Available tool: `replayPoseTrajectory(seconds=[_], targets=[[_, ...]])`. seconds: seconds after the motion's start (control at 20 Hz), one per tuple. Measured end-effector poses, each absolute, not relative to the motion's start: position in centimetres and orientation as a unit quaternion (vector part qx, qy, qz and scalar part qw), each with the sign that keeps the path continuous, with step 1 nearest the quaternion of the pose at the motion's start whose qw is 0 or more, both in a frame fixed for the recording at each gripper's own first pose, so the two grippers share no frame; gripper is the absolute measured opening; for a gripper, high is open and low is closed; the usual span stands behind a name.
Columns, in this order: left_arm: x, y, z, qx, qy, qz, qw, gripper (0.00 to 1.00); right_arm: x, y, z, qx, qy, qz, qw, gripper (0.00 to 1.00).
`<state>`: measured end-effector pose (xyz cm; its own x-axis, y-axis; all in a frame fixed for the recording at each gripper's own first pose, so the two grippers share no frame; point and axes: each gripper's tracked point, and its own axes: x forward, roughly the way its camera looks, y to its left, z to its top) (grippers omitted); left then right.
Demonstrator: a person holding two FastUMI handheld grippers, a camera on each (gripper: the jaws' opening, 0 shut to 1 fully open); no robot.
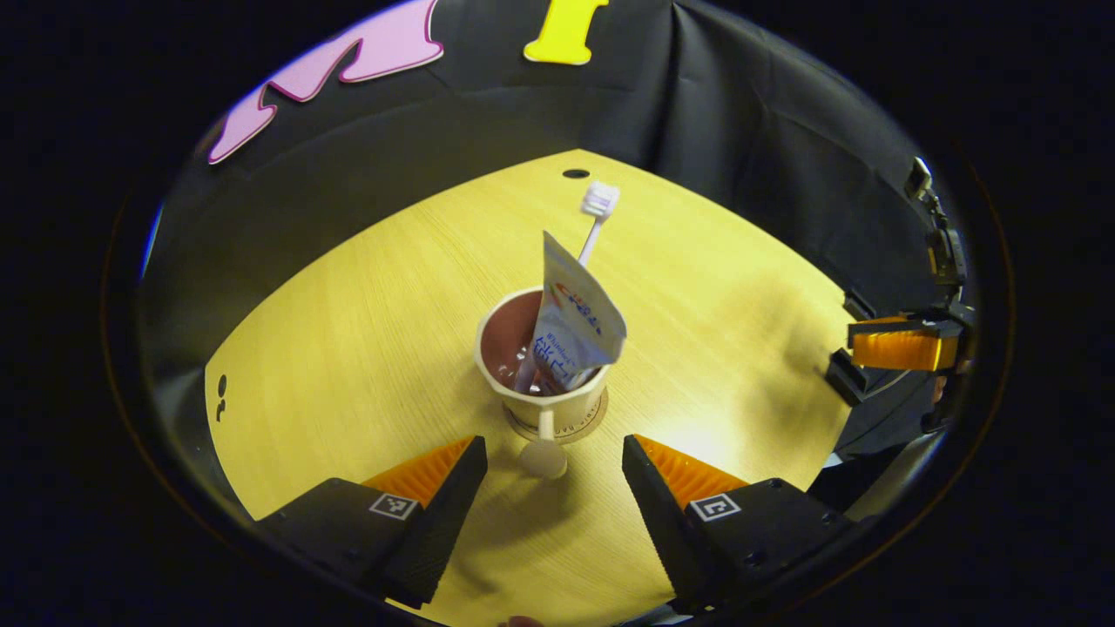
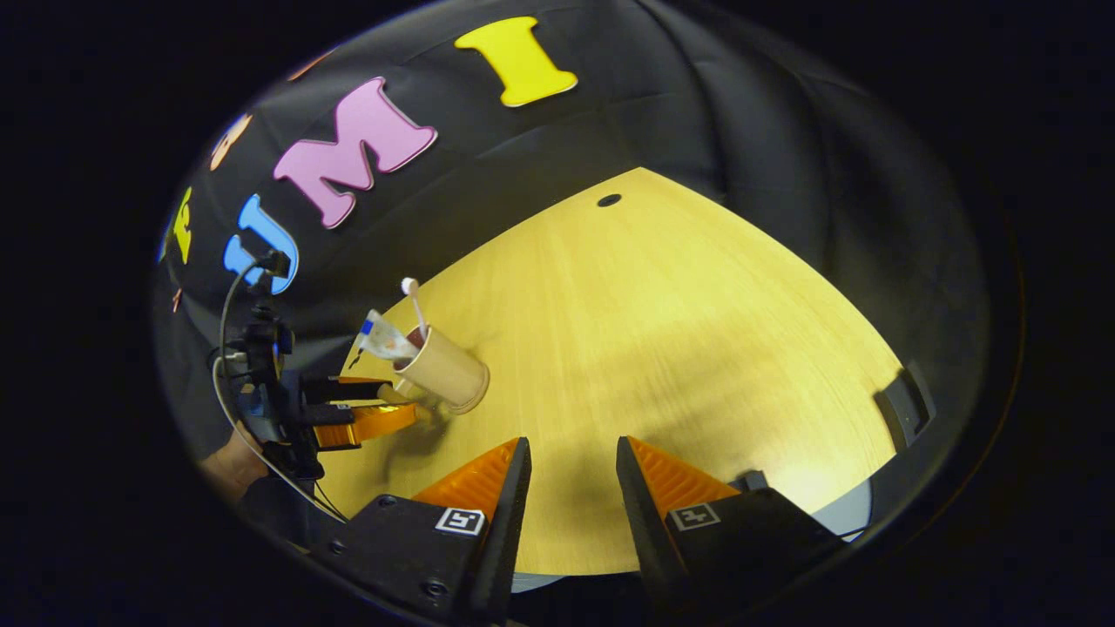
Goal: Put the toothbrush and toothpaste on the desktop into the cup, then pick up the cup and place it on the coaster on the desktop.
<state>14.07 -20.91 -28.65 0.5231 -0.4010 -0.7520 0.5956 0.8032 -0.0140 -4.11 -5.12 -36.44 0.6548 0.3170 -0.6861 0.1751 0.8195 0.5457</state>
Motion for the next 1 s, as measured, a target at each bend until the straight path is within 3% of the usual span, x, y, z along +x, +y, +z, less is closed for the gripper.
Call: replayPoseTrajectory(seconds=[0.45, 0.7, 1.0], targets=[[9.3, -15.3, -23.2, 0.022, 0.332, -0.251, 0.909, 0.97, -1.7, 4.9, -32.2, 0.282, 0.405, 0.139, 0.859, 0.62], [6.9, -12.5, -24.0, -0.003, 0.323, -0.241, 0.915, 0.96, -1.5, 9.3, -30.7, 0.263, 0.402, 0.184, 0.858, 0.63], [4.1, -9.9, -24.8, -0.032, 0.319, -0.214, 0.923, 0.96, -1.6, 12.5, -29.2, 0.254, 0.399, 0.213, 0.855, 0.71]])
